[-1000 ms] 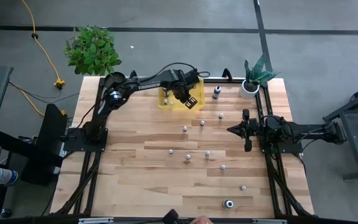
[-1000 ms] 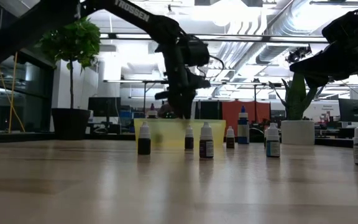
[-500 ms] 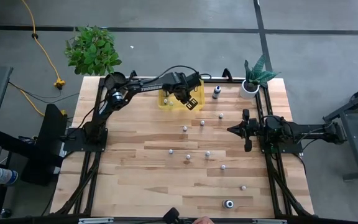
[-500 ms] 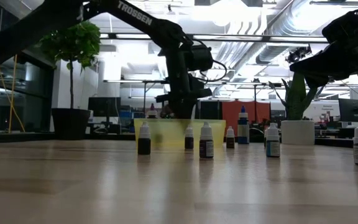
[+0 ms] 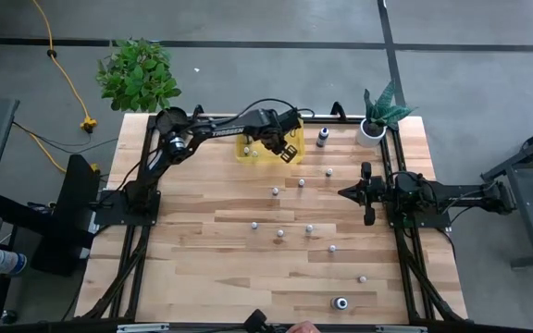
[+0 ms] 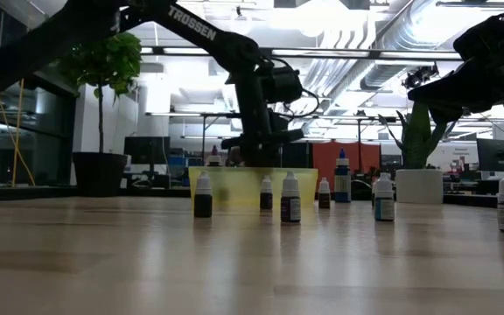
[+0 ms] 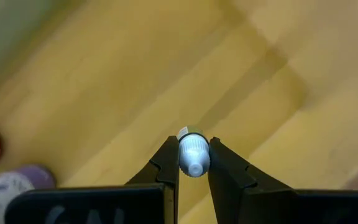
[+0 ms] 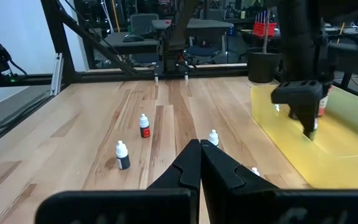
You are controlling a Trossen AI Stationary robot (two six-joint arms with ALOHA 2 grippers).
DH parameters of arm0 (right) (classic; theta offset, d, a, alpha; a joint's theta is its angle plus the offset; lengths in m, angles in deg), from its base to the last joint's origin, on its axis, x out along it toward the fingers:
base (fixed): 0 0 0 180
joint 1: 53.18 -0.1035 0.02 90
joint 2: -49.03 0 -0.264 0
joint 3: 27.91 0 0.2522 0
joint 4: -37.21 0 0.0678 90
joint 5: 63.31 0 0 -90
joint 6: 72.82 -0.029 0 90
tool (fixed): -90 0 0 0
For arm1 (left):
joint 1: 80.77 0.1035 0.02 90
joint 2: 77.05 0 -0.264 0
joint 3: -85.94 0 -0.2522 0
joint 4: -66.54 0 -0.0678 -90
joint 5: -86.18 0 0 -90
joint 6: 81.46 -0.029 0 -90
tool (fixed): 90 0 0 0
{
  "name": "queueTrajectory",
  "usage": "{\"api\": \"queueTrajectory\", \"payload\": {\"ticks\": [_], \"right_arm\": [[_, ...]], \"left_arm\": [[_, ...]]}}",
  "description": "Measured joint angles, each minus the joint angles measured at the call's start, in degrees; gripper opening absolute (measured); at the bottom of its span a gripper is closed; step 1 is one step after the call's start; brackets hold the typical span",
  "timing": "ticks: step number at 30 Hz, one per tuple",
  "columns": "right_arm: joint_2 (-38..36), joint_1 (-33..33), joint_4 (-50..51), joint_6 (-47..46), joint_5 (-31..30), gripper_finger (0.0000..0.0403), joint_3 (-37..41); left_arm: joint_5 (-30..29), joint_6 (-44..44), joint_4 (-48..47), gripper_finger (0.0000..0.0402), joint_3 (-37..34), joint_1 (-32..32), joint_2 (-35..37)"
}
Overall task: Pick & Place food coloring
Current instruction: Put the bottom small green food coloring bottle into the yellow container
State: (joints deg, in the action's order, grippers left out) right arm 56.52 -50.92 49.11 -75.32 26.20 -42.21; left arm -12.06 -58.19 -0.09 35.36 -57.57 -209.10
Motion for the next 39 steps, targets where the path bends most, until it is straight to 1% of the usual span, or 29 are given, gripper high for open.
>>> {"api": "queueTrajectory", "payload": {"ticks": [18,30,33,39], "right_arm": [[0.0,0.0,0.0,0.0,0.0,0.0000,0.0],[0.0,0.0,0.0,0.0,0.0,0.0000,0.0],[0.0,0.0,0.0,0.0,0.0,0.0000,0.0],[0.0,0.0,0.0,0.0,0.0,0.0000,0.0]], "left_arm": [[0.2,0.6,-1.1,0.0044,-0.2,0.0,-1.4],[0.6,0.5,0.3,0.0045,-0.1,0.0,-1.3],[1.1,-0.2,0.3,0.0054,-0.1,0.0,-1.3],[1.2,-0.4,0.3,0.0098,-0.1,0.0,-1.3]]}}
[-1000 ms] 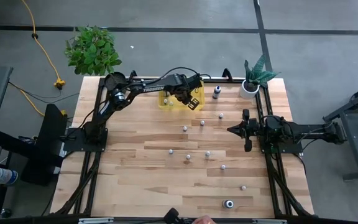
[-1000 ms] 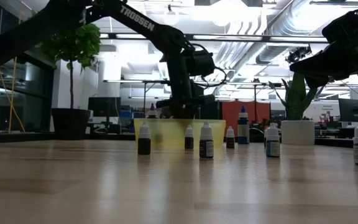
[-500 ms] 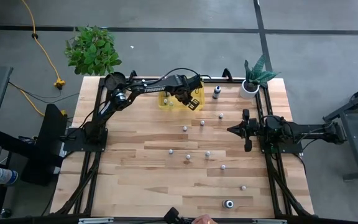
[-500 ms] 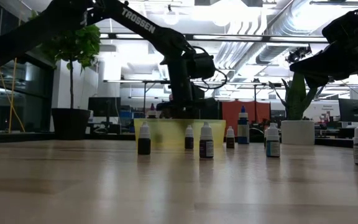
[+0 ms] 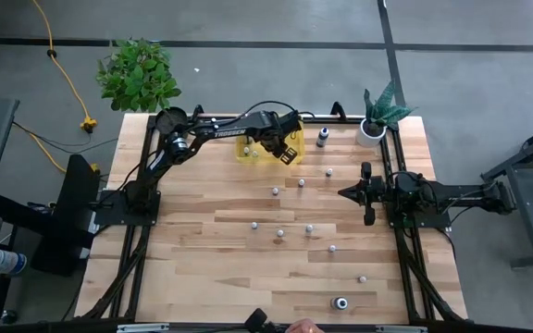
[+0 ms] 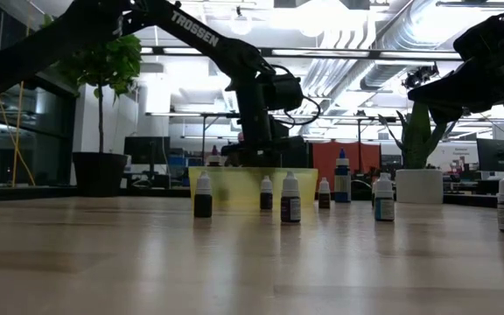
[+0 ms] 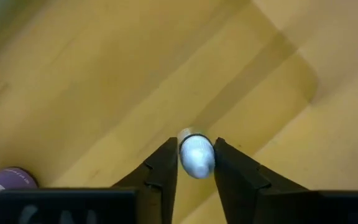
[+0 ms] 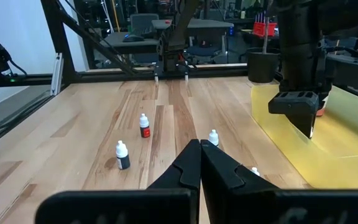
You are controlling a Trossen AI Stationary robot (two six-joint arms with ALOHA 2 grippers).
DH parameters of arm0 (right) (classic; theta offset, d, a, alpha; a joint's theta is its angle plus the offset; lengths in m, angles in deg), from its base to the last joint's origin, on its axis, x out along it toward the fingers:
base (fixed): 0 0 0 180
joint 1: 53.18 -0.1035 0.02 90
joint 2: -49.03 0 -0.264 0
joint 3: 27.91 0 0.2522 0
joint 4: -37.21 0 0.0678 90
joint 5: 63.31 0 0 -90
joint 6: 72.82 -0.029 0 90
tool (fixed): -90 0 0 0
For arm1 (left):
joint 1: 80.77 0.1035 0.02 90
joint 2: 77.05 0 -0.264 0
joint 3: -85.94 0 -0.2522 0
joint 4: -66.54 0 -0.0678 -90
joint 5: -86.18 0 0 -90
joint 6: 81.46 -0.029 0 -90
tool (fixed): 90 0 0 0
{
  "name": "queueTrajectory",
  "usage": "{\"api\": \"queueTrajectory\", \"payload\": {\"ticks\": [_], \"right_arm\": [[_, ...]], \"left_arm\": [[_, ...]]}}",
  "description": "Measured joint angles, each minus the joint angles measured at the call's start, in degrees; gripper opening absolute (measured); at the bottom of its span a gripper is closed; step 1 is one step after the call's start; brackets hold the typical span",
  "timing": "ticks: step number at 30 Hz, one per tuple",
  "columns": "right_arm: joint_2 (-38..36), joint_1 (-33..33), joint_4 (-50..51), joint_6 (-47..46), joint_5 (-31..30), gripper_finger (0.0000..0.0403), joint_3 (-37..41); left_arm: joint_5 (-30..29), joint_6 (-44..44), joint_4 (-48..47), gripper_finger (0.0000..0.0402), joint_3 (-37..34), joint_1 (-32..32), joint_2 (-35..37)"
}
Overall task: Pick & Place food coloring
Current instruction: Put the bottom small green food coloring bottle into the yellow container
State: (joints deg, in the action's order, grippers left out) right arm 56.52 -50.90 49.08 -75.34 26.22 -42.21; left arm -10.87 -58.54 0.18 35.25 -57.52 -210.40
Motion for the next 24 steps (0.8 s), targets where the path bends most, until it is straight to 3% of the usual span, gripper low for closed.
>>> {"api": "queueTrajectory", "payload": {"ticks": [7,24], "right_arm": [[0.0,0.0,0.0,0.0,0.0,0.0000,0.0],[0.0,0.0,0.0,0.0,0.0,0.0000,0.0]], "left_arm": [[0.0,-0.1,0.0,0.0129,0.0,0.0,0.0],[-0.1,-1.7,0.5,0.0132,0.0,0.4,2.1]]}}
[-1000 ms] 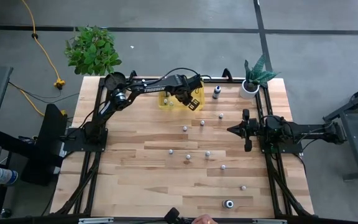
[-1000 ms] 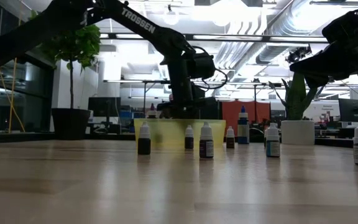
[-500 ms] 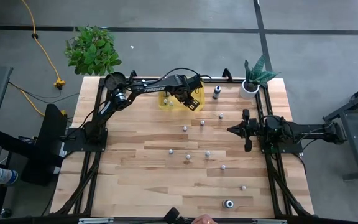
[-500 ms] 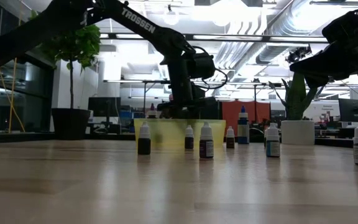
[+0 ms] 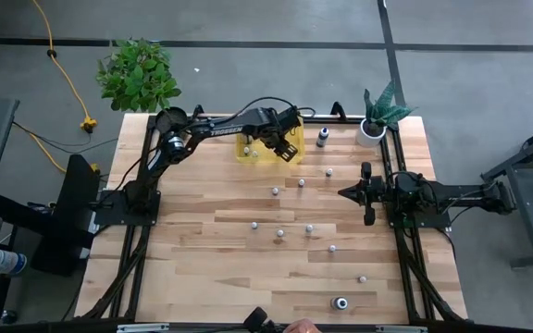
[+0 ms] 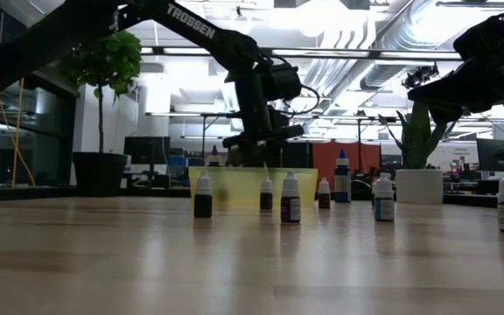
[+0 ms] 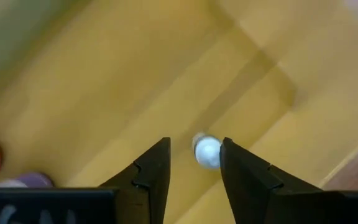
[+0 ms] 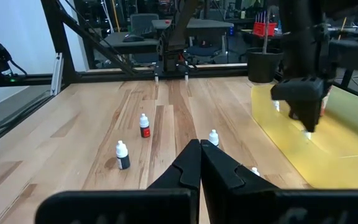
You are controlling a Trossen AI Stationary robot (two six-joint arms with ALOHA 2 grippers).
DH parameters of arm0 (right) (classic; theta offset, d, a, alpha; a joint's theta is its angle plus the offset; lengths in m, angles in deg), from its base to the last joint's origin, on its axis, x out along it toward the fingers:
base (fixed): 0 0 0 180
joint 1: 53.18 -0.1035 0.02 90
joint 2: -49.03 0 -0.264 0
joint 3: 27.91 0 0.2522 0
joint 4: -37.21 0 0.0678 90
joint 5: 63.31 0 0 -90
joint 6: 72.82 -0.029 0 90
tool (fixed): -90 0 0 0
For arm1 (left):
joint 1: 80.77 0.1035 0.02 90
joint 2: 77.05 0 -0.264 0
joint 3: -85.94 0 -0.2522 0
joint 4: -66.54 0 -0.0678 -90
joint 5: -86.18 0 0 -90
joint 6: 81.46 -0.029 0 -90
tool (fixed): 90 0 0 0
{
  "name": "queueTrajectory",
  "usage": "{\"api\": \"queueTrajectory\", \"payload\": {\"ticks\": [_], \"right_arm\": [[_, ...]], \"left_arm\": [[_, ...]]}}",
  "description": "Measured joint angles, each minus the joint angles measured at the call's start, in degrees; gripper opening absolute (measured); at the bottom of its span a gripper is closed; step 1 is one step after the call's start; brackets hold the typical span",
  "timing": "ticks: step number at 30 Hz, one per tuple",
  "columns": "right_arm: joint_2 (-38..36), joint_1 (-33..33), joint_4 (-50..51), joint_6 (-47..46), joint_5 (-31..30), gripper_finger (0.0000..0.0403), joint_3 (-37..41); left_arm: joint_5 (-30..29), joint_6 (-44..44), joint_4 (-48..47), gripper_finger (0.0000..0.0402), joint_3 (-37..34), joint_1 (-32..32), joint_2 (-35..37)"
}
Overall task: Pick & Place food coloring
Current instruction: Put the bottom small green food coloring bottle into the yellow container, then put the top small red food coloring bottle into the yellow container
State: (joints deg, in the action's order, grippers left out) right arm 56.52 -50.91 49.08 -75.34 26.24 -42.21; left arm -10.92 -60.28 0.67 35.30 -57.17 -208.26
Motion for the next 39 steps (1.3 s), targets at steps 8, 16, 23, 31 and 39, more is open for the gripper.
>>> {"api": "queueTrajectory", "payload": {"ticks": [8,16,23,31,39], "right_arm": [[0.0,0.0,0.0,0.0,0.0,0.0000,0.0],[0.0,0.0,0.0,0.0,0.0,0.0000,0.0],[0.0,0.0,0.0,0.0,0.0,0.0000,0.0],[0.0,0.0,0.0,0.0,0.0,0.0000,0.0],[0.0,0.0,0.1,0.0,0.0,0.0000,0.0]], "left_arm": [[0.3,-2.3,-0.7,0.0132,1.1,0.0,1.6],[2.1,-11.5,-7.8,0.0132,10.6,-1.6,1.9],[8.9,-27.7,-18.2,0.0132,18.5,-5.4,1.9],[9.3,-34.1,-26.5,0.0132,17.4,-10.5,5.4],[9.6,-34.9,-28.1,0.0131,10.9,-15.1,10.5]]}}
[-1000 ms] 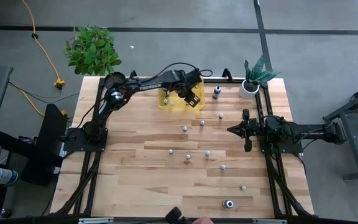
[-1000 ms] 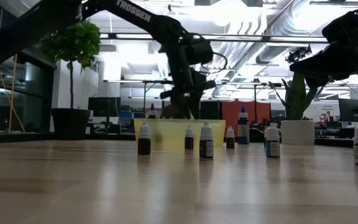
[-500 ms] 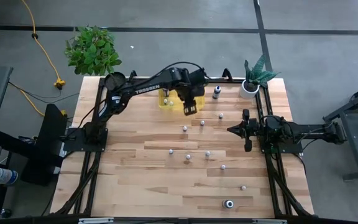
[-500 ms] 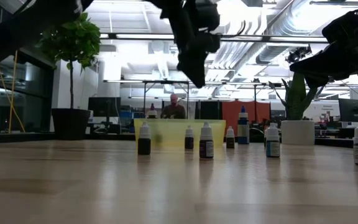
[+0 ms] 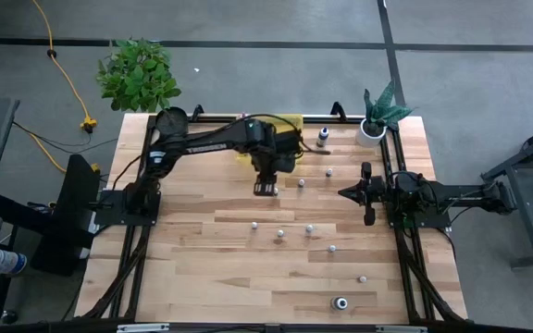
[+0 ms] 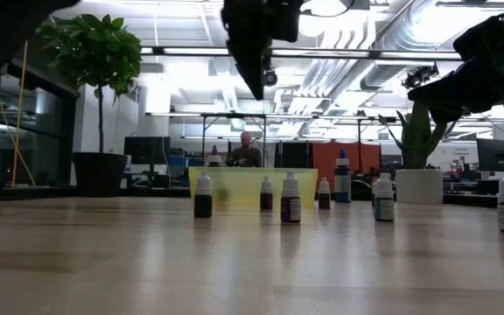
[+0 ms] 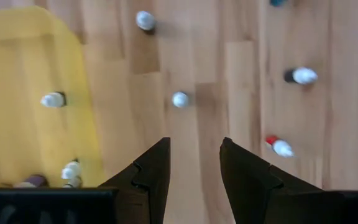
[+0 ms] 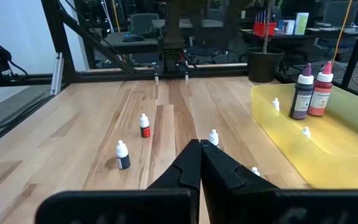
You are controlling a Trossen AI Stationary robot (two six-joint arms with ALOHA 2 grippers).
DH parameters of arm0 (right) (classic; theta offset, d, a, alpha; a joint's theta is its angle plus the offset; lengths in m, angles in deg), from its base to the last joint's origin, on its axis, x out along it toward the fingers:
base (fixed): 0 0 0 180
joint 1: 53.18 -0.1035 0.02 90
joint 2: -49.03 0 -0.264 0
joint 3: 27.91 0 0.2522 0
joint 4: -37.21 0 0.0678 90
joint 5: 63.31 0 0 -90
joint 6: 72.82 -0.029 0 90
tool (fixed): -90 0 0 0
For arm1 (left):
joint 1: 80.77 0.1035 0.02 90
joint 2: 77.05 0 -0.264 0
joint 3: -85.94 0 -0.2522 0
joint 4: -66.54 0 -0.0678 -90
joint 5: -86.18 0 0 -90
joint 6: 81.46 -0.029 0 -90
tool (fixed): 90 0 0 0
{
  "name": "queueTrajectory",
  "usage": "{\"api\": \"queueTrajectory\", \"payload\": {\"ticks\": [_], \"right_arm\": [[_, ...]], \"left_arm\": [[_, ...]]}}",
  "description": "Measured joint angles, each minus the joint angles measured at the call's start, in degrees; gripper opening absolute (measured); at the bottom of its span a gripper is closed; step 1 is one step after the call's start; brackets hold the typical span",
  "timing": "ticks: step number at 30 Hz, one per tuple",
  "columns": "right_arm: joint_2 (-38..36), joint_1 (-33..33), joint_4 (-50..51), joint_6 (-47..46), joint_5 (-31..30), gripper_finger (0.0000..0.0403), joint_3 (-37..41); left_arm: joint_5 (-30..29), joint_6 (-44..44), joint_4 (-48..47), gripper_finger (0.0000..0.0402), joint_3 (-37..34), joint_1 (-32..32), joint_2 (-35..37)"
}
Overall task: Pick & Place food coloring
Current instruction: Put the top small red food coloring bottle into the yellow container
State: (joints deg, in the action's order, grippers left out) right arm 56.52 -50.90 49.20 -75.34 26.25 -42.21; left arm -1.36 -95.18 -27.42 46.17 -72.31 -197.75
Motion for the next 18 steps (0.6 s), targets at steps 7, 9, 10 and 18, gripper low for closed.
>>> {"api": "queueTrajectory", "payload": {"ticks": [7,9,10,18], "right_arm": [[0.0,0.0,0.1,0.0,0.0,0.0000,0.0],[0.0,0.0,0.1,0.0,0.0,0.0000,0.0],[0.0,0.0,0.0,0.0,0.0,0.0000,0.0],[0.1,0.0,0.0,0.0,0.0,0.0000,0.0]], "left_arm": [[2.2,0.5,13.2,0.0131,-22.6,-3.3,12.0],[2.8,1.8,19.4,0.0131,-29.6,-4.1,15.4],[2.8,2.1,21.6,0.0131,-32.8,-4.5,16.9],[6.0,3.1,27.2,0.0131,-45.4,-7.8,21.9]]}}
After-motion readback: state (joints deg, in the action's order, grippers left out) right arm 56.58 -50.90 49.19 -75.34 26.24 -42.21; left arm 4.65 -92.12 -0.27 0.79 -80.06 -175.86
